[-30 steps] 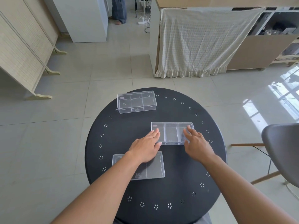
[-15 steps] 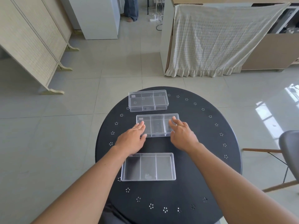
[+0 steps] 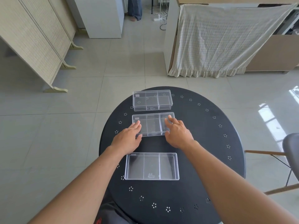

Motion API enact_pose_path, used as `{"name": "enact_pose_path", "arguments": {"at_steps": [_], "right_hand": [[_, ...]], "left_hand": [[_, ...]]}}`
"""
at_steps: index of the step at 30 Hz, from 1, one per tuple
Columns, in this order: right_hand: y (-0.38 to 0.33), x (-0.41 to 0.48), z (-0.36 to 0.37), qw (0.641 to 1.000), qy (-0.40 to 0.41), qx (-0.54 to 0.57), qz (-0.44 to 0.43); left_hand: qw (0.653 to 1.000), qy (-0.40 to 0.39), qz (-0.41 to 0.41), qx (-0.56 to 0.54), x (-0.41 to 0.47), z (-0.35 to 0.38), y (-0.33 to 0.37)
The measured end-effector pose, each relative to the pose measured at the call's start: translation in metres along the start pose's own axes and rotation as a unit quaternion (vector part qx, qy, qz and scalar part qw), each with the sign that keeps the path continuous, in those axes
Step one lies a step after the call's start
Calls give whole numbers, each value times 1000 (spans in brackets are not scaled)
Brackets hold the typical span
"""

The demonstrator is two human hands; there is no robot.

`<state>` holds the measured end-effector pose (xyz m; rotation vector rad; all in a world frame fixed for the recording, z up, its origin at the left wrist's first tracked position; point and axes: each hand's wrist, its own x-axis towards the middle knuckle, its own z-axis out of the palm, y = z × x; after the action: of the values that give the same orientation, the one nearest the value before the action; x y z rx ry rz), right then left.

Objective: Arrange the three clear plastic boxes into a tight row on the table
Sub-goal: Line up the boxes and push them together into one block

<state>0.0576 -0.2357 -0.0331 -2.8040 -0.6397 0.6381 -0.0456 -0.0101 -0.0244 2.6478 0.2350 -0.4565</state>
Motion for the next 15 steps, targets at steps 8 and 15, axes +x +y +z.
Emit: {"name": "enact_pose_path", "arguments": {"at_steps": [8,15], "right_hand": [[5,3,-7,1000,-9,3,7],[6,6,-12,1000,-16,8,5]], "left_hand": [[1000,2,12,5,9,1,3],[1000,2,14,6,12,2,3]]}}
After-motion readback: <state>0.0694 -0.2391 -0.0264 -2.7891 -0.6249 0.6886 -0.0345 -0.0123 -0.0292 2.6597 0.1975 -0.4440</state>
